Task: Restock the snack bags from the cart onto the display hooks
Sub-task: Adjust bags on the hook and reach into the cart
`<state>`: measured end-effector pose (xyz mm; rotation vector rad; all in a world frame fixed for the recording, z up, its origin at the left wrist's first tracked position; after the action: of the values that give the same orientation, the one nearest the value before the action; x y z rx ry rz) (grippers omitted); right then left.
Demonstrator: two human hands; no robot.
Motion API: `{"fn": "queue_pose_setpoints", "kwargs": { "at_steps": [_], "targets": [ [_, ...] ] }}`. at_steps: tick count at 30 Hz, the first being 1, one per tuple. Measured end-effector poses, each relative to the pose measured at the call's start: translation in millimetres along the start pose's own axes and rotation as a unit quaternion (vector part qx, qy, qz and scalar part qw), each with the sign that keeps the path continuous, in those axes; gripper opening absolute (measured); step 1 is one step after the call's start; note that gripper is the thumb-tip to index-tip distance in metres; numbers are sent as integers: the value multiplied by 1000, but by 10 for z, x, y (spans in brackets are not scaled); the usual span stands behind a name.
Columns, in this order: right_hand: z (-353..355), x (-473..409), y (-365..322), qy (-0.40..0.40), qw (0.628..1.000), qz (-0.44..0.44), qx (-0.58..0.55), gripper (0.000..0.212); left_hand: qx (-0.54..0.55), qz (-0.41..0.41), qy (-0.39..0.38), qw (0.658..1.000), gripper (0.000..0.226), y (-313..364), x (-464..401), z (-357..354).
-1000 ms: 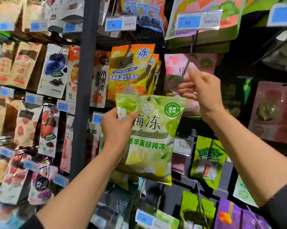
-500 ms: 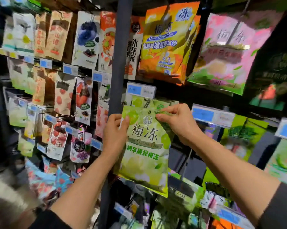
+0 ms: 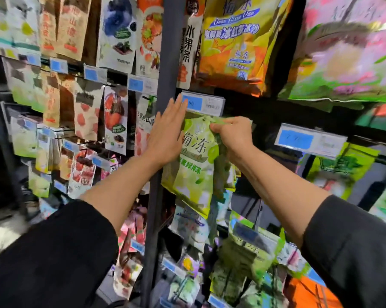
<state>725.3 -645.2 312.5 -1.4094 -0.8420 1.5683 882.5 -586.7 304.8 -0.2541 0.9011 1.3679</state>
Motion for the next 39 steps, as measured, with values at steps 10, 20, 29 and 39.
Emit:
{"fn": "queue_pose_setpoints", "kwargs": {
  "at_steps": [10, 20, 29, 39],
  "targets": [
    [35, -186, 68, 56, 998, -11, 29, 24, -99, -53, -21, 993, 71, -124, -108, -240],
    [1, -315, 72, 100, 987, 21, 122, 7, -112, -61, -4, 992, 74, -166, -95, -259],
    [92, 93, 218, 149, 961, 60, 225, 60, -161, -51, -5, 986, 100, -129, -73, -264],
    [148, -260, 597, 91, 952, -27, 292, 58, -185, -60, 3, 981, 103, -160, -61, -294]
  ]
}}
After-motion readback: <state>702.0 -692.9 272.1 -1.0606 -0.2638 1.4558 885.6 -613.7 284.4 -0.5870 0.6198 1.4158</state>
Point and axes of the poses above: each hand's wrist, its own x-axis away from the middle knuckle, its own z-axis out of the back of the hand, y = z × x, the point moved 6 cm from there along -x, towards the middle knuckle, and after that the axes turned 5 degrees about z, right-handed, at the moved point
